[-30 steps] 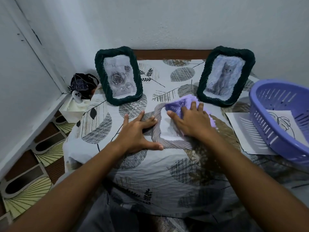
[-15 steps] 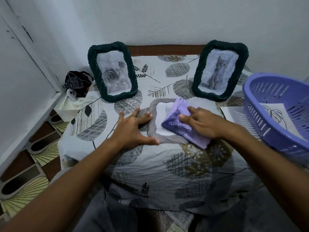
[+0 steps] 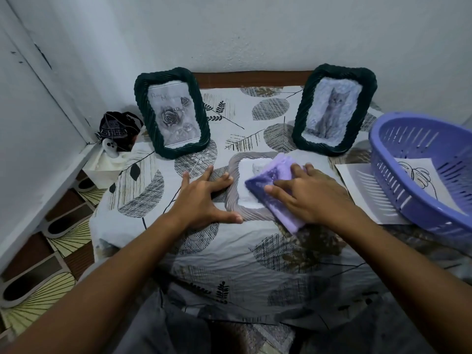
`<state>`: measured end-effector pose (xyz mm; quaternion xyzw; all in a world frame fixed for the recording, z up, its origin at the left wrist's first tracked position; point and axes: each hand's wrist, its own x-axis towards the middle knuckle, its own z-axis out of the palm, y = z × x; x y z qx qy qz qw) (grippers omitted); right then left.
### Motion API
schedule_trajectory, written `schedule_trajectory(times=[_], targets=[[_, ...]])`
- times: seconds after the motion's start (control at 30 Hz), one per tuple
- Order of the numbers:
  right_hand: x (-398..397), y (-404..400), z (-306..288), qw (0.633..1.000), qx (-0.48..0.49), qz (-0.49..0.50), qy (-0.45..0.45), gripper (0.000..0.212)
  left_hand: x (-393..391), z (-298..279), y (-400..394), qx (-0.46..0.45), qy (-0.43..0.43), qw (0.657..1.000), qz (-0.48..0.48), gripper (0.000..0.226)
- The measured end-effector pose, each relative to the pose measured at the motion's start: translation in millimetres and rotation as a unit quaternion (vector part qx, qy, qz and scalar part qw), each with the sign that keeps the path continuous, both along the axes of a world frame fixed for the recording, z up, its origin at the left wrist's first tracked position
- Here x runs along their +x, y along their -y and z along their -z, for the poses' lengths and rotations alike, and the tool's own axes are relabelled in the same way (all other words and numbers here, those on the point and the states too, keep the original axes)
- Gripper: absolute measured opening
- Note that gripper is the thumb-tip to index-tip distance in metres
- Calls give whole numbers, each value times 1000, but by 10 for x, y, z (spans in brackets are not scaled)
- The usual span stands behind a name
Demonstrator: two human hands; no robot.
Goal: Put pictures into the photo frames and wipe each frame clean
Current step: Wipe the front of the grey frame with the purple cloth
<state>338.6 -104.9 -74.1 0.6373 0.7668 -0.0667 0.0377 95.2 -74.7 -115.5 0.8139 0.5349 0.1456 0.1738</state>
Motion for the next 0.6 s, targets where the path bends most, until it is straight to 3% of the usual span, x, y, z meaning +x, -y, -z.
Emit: schedule_trajectory(times=[0.27, 0.6], targets=[[14, -782, -43, 998, -40, 17, -44, 70, -3, -13, 5, -6, -1, 1000, 3, 119], [-256, -658, 88, 984, -50, -162, -45, 56, -13, 13, -4, -3, 15, 1000, 0, 116]])
